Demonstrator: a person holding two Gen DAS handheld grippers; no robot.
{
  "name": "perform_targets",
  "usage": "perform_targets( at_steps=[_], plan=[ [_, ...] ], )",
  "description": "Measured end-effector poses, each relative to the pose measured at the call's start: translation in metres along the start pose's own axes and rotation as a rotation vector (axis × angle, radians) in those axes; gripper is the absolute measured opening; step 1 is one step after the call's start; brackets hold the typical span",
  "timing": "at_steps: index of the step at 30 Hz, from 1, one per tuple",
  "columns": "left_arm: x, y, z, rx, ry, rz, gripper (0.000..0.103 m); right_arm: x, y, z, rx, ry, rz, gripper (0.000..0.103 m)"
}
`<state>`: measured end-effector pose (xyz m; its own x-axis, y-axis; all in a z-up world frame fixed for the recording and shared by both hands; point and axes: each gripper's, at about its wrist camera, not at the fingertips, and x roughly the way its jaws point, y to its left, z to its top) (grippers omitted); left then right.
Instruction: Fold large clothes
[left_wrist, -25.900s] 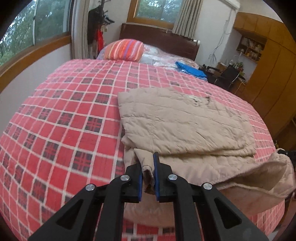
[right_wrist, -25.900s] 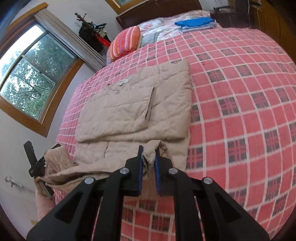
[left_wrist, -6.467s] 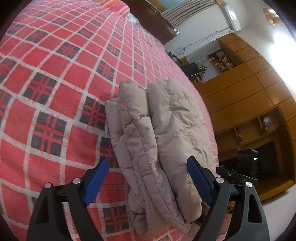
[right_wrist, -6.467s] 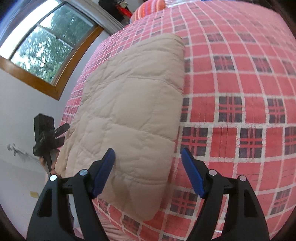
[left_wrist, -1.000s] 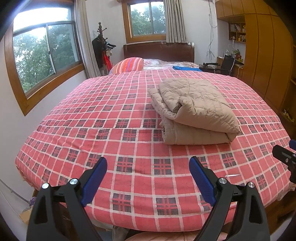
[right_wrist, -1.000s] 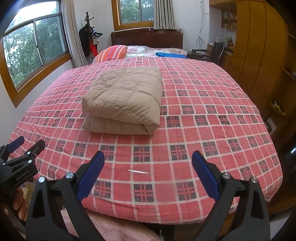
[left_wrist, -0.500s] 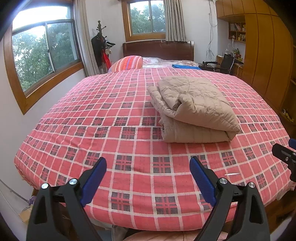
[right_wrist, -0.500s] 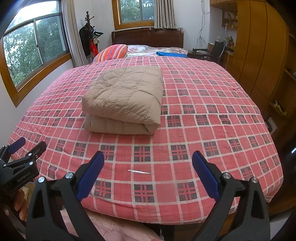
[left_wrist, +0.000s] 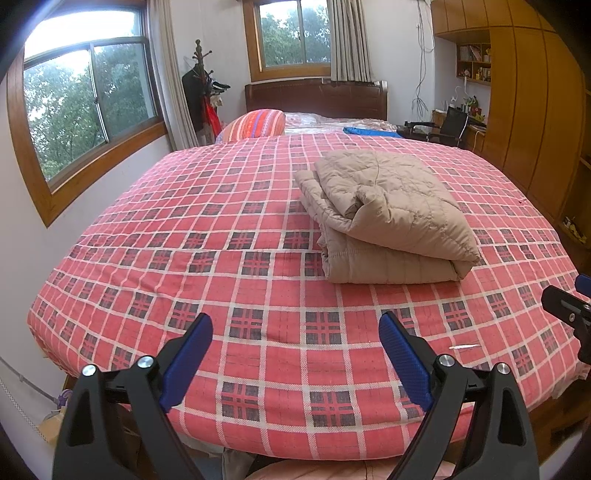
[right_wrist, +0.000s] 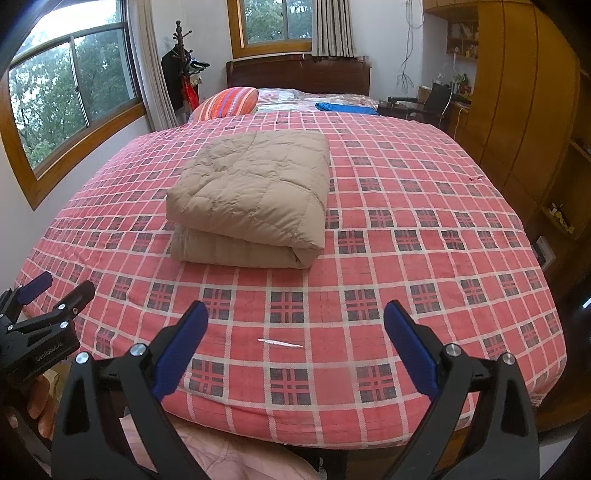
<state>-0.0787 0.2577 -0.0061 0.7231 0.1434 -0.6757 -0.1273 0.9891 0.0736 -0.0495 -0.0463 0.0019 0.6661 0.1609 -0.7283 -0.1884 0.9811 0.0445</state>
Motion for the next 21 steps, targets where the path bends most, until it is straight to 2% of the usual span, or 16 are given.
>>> perform_targets(
  at_steps=[21],
  plan=[
    [0.0024,-0.0004,0.0007,0.001,0.001,-0.002,0.092,0.0062,-0.0042,0.0021,0.004,0.015,-0.002,0.096]
  ],
)
